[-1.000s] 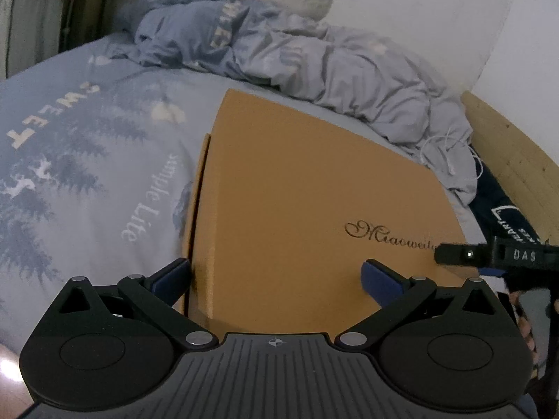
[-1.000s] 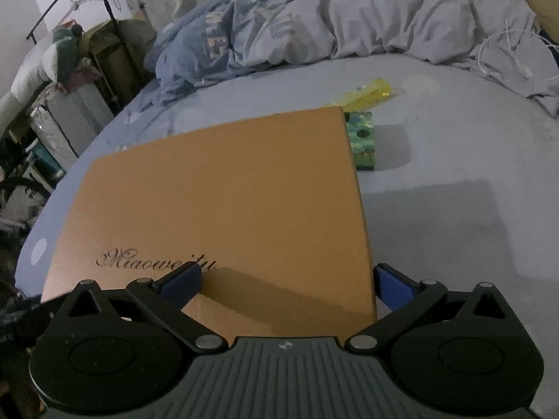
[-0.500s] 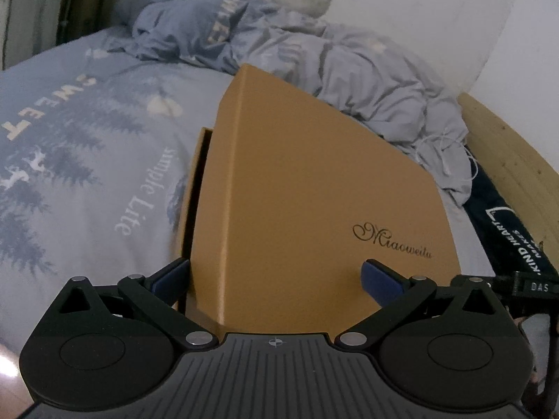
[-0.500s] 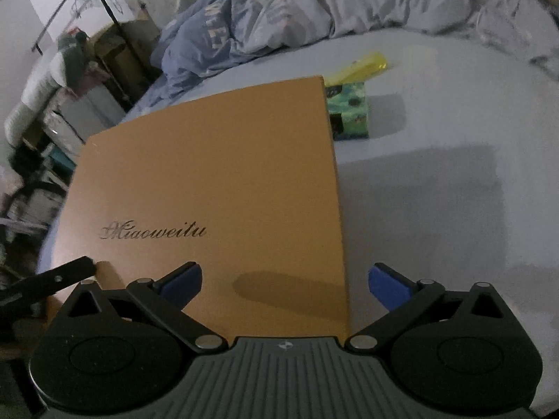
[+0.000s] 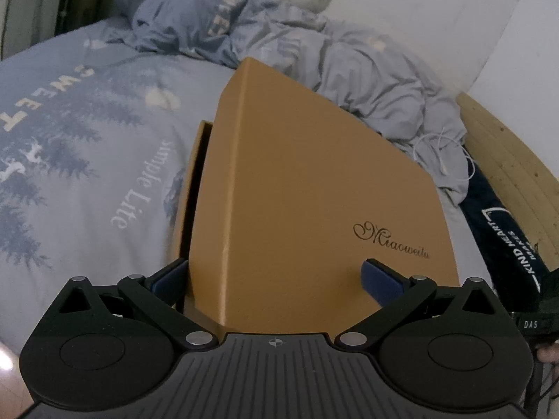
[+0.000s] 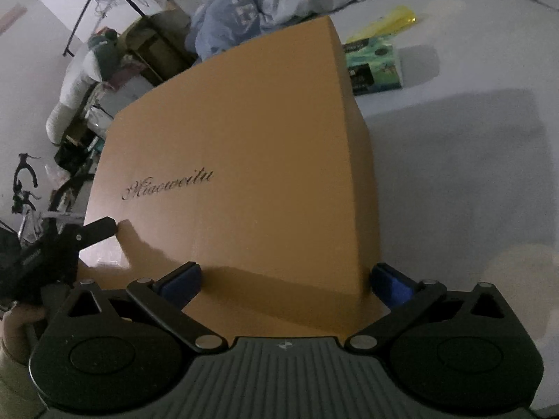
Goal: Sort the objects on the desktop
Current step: 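Lower the orange lid onto the box rim with both tools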
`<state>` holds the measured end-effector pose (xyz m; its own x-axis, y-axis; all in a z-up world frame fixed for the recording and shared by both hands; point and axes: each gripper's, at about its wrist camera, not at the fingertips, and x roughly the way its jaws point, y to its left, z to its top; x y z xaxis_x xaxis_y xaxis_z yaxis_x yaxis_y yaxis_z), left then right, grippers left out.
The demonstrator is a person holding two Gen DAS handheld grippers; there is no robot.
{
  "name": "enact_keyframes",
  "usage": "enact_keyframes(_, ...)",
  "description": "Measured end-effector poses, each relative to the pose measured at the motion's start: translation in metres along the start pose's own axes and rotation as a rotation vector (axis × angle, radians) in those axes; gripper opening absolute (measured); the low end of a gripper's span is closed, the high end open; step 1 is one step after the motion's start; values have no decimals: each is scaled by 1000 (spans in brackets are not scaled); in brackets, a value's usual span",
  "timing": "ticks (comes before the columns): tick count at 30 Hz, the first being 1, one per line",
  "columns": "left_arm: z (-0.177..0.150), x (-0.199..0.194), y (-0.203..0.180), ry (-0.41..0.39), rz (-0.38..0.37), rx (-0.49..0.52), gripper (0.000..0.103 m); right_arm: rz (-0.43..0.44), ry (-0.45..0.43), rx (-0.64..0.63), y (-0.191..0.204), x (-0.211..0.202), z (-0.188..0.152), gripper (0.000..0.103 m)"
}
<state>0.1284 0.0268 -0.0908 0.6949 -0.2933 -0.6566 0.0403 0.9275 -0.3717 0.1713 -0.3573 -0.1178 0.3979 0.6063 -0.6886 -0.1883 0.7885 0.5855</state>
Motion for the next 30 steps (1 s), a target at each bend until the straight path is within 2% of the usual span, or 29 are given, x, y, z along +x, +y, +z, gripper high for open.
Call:
enact_keyframes(8, 4, 1, 11, 16, -26, -54, 103, 9, -16, -32, 12, -12, 0, 103)
enact_keyframes(18, 9, 4, 14, 35, -34, -89, 103, 0, -110, -32, 16, -22, 8, 103)
enact_keyframes(25, 15, 7, 15, 59, -27, -119, 103, 49, -118, 29, 2, -17, 15, 103)
enact_keyframes(30, 19, 8, 19, 71, -37, -144, 103, 53, -137, 43, 3, -18, 19, 103)
